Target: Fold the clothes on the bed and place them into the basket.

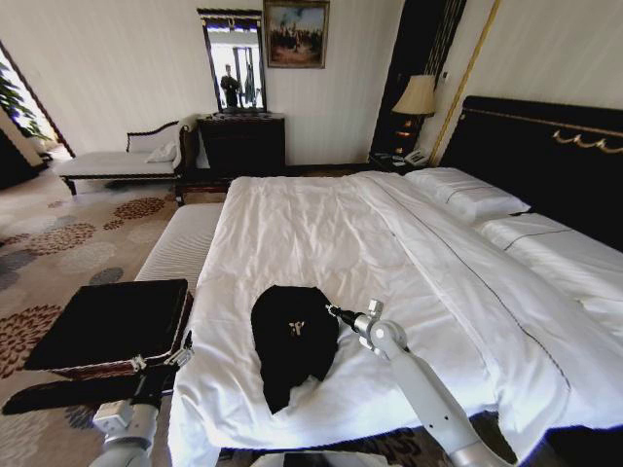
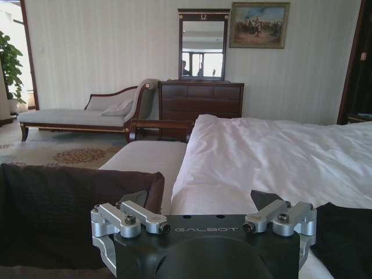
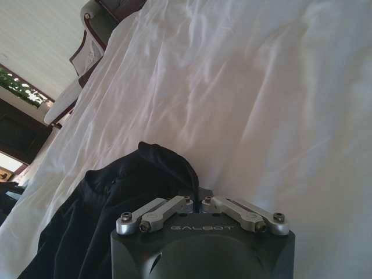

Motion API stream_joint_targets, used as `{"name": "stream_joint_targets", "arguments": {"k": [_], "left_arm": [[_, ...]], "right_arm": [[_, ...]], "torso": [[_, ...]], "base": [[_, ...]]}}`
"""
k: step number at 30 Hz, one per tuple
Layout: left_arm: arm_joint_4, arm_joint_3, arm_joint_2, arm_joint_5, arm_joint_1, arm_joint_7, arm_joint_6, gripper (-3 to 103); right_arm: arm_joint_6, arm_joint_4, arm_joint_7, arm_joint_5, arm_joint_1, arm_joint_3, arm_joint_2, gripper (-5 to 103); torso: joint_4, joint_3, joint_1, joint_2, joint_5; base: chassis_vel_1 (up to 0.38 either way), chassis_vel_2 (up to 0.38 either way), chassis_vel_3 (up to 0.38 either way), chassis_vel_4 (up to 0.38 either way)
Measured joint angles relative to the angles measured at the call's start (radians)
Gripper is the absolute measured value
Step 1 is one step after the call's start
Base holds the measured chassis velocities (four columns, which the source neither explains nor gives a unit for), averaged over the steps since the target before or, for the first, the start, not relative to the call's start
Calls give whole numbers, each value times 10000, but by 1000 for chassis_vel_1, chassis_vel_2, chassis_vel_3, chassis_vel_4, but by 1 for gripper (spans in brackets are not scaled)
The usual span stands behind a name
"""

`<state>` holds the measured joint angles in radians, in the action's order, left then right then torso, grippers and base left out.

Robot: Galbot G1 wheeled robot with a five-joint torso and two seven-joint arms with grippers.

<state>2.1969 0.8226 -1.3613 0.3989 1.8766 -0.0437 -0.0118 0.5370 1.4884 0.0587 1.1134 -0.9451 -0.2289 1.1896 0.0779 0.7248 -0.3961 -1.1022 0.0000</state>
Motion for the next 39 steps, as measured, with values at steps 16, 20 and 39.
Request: {"name": "stream_joint_targets", "arguments": {"k": [16, 20, 39], "left_arm": [[-1278, -1946, 2202, 2819, -2423, -580, -1437, 100], [-1787, -3114, 2602, 3512, -3480, -858, -1667, 100], [-5331, -6238, 2616, 5063, -7618, -1517, -2063, 81]], "right_arm": [[-45, 515, -28, -565, 36, 173, -322, 1], [-55, 628, -13, -584, 31, 187, -378, 1], [35, 546, 61, -328, 187, 74, -563, 1]], "torso": [[3, 0, -1, 0, 0], [0, 1, -1, 0, 0], [0, 0, -2, 0, 1]], "base": [[0, 0, 0, 0], [0, 0, 0, 0], [0, 0, 0, 0]]}}
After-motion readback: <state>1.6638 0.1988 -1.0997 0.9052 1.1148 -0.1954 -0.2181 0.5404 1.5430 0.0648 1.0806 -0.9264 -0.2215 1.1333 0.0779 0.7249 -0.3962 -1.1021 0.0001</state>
